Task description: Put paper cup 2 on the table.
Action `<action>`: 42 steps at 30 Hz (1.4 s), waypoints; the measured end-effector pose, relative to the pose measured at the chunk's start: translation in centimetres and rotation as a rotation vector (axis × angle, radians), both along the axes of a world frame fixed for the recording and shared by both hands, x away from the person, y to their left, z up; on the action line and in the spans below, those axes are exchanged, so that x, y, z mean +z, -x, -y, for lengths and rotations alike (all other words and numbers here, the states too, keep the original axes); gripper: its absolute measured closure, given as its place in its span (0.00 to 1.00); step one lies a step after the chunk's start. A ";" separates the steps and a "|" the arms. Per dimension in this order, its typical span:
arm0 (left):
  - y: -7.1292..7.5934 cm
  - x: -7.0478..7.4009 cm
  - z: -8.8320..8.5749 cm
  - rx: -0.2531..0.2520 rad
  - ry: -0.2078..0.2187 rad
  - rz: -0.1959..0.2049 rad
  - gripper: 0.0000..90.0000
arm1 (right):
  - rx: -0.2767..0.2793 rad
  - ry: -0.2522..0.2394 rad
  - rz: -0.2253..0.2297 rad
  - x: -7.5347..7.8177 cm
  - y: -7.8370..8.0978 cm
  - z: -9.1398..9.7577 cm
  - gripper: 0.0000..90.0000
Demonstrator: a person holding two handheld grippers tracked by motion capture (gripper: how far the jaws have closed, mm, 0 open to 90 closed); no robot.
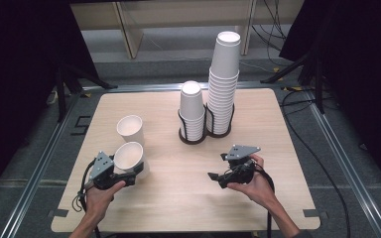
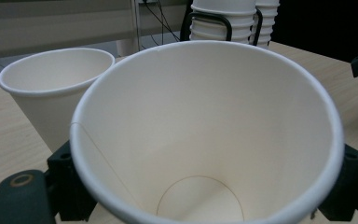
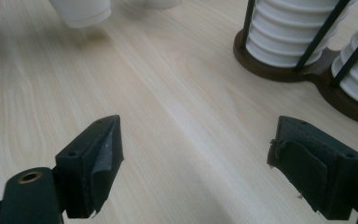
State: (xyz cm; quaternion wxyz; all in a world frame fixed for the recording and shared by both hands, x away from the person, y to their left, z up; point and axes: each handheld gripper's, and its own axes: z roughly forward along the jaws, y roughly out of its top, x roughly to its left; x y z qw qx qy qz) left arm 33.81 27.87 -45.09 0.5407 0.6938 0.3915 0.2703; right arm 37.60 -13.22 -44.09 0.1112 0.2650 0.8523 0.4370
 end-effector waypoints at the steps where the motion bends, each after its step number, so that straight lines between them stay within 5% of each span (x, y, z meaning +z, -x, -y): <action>1: -0.1 -0.1 0.0 -0.006 0.007 0.001 0.15 | 0.005 0.002 0.001 -0.1 0.1 0.0 0.19; 12: -1.0 -1.1 0.3 -0.021 -0.036 0.004 0.15 | 0.039 0.023 -0.005 -0.5 0.5 -0.4 0.19; 24: -3.1 -2.0 -1.0 0.049 -0.092 -0.003 0.15 | 0.042 0.023 -0.007 -0.6 0.6 -0.5 0.19; 42: -3.7 -3.1 -1.1 0.055 -0.082 0.005 0.12 | 0.073 0.025 -0.015 -0.8 0.8 -0.9 0.19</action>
